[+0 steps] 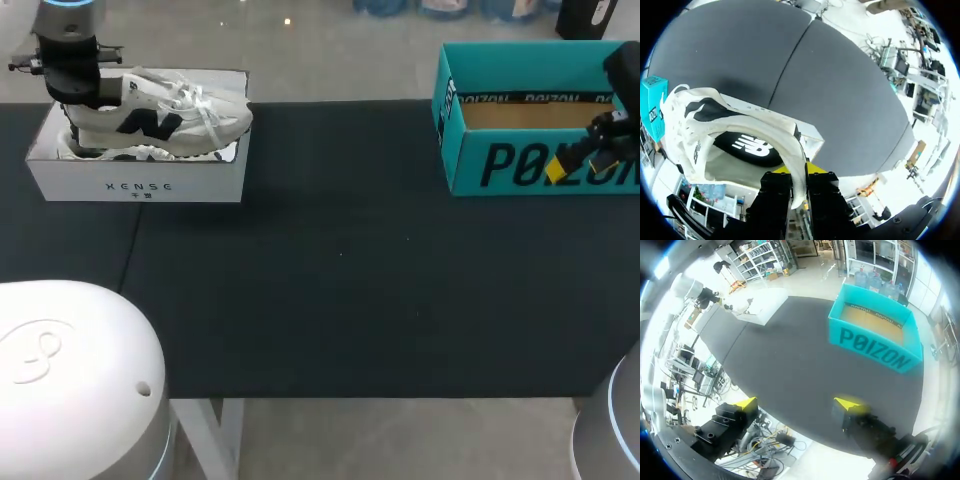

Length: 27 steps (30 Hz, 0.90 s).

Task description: Take the shoe out of the shoebox, open the shoe tongue, remove and reinsert the insole, then place the shoe into the shoebox

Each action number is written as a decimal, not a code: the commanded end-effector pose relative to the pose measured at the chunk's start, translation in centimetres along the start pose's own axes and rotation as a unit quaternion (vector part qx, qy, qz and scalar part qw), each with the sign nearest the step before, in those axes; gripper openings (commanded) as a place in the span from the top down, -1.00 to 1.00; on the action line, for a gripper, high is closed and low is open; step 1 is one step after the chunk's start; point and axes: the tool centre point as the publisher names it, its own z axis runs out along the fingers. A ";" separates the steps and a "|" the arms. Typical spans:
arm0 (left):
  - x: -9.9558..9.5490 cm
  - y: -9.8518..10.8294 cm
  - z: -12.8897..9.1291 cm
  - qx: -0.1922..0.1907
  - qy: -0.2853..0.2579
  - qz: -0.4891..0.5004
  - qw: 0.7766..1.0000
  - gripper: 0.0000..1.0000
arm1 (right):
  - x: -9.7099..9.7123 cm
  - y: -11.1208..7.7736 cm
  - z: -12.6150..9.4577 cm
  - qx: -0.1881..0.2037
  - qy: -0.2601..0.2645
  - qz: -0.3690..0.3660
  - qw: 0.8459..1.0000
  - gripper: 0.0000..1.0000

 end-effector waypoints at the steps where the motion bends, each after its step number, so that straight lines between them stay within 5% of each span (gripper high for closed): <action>1: 0.8 4.9 2.2 0.019 -0.005 0.021 1.000 1.00 | 0.0 0.1 0.1 0.001 -0.001 0.000 1.000 -1.00; 16: 1.2 14.8 7.3 -0.001 0.009 0.053 0.999 1.00 | 0.0 0.1 0.1 0.001 -0.001 0.000 1.000 -1.00; 27: 0.0 16.8 11.2 0.019 0.005 0.017 1.000 1.00 | 0.0 0.1 0.1 0.001 -0.001 0.000 1.000 -1.00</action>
